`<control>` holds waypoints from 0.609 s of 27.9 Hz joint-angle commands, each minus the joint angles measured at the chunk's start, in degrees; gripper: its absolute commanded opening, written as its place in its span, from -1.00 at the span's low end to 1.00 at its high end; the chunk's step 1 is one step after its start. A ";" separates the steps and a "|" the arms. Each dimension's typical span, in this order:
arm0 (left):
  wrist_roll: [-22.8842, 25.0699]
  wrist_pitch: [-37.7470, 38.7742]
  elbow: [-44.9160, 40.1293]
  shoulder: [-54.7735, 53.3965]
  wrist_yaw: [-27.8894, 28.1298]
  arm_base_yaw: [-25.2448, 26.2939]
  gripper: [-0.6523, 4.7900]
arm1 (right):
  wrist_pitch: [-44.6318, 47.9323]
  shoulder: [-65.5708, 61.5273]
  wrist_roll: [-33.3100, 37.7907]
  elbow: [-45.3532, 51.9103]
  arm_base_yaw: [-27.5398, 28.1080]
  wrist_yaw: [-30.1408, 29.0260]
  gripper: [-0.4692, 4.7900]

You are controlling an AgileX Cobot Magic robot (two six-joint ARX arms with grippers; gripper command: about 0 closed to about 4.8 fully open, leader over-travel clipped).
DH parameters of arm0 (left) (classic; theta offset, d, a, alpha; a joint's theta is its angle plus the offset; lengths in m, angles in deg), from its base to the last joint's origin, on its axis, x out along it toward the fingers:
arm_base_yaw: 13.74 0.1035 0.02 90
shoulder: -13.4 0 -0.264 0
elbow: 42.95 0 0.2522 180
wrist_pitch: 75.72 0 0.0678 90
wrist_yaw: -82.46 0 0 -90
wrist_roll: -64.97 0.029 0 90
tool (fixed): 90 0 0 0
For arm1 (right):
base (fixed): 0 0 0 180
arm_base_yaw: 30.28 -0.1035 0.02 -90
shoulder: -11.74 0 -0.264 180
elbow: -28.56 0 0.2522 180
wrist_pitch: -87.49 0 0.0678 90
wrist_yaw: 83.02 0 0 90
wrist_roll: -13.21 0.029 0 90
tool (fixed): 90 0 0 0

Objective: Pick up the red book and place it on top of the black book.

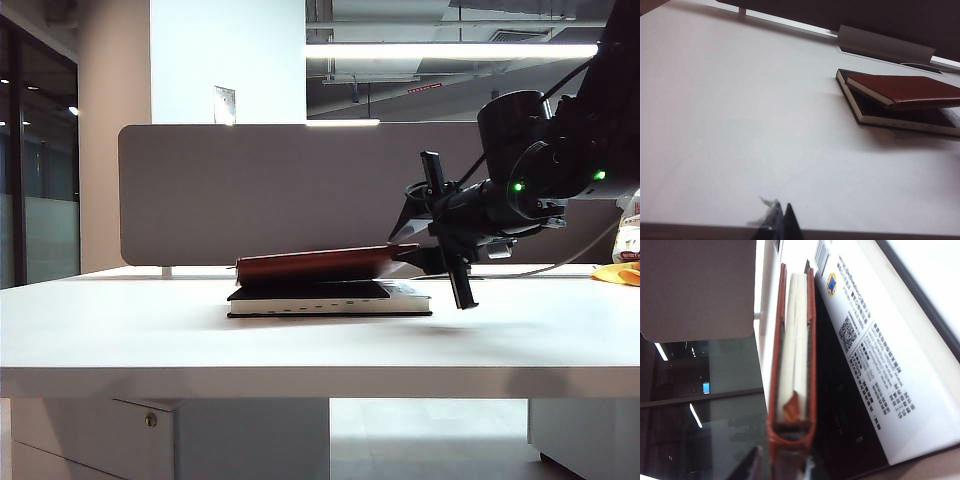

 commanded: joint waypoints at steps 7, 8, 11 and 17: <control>0.04 -0.68 0.02 -0.02 -0.44 -0.11 -0.78 | 2.29 0.57 1.55 -0.33 0.70 0.04 -0.13; 0.04 -0.68 0.02 -0.02 -0.44 -0.11 -0.78 | 2.64 0.59 1.66 -0.33 0.70 0.02 -0.13; 0.07 -0.68 0.02 -0.02 -0.42 -0.11 -0.78 | 4.66 0.61 2.21 -0.37 0.70 -0.04 -0.09; 0.07 -0.68 0.02 -0.02 -0.42 -0.11 -0.78 | 6.67 0.61 3.52 -0.63 0.85 -0.63 -0.12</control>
